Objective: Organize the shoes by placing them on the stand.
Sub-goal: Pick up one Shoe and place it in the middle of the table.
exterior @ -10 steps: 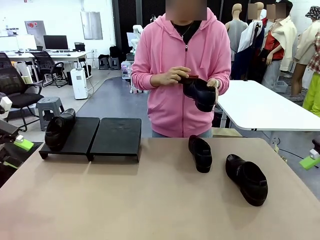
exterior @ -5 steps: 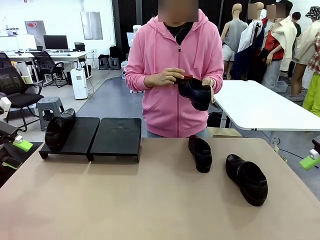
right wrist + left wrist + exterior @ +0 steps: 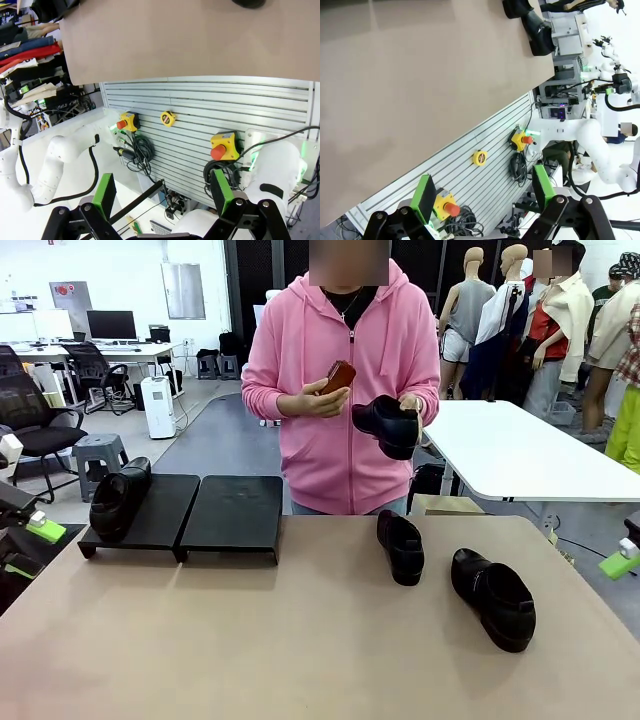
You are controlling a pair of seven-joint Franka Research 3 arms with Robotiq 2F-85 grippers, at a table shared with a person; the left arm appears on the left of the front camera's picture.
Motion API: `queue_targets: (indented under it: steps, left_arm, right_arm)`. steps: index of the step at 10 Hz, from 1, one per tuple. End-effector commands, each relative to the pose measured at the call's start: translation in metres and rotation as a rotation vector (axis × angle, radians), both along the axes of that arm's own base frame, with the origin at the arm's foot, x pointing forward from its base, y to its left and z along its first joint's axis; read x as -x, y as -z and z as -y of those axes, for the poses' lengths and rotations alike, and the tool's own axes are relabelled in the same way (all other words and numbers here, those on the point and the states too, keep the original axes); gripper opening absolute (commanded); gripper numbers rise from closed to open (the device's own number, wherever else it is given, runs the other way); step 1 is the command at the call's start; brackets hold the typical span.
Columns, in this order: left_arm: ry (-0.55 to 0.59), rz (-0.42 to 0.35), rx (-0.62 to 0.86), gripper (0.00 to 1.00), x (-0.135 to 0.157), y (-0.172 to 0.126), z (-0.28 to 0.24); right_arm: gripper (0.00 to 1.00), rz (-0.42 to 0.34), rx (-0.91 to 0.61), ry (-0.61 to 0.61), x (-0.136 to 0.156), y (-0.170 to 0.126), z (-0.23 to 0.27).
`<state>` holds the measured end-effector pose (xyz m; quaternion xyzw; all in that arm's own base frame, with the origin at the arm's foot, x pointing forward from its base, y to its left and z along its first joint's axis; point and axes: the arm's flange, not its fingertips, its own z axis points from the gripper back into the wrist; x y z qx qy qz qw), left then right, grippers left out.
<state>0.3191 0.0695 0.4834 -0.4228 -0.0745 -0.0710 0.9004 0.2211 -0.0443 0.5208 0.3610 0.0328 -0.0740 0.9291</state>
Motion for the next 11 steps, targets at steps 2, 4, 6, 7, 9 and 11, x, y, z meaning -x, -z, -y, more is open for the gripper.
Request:
queue_targets:
  steps: [2, 4, 6, 7, 9, 11]
  left_arm:
    - [0.01, 0.006, 0.0, 1.0, 0.001, 0.0, -0.001]
    - [0.01, 0.006, 0.0, 1.0, 0.001, 0.0, -0.001]
    - [0.01, 0.006, 0.0, 1.0, 0.001, 0.0, -0.001]
    - [0.01, 0.006, 0.0, 1.0, 0.001, 0.0, -0.001]
    - [0.01, 0.006, 0.0, 1.0, 0.001, 0.0, -0.001]
    - [0.01, 0.006, 0.0, 1.0, 0.001, 0.0, -0.001]
  right_arm:
    - [1.0, -0.05, 0.307, 0.063, -0.06, -0.012, -0.044]
    - [1.0, -0.062, 0.635, 0.161, -0.096, -0.008, -0.08]
    - [1.0, -0.041, 0.646, 0.143, -0.104, -0.001, -0.082]
    - [1.0, -0.077, 0.602, 0.039, -0.088, -0.002, -0.073]
    - [1.0, -0.054, 0.384, -0.069, -0.032, -0.021, -0.013]
    - [1.0, -0.039, 0.258, -0.13, 0.032, -0.044, 0.068]
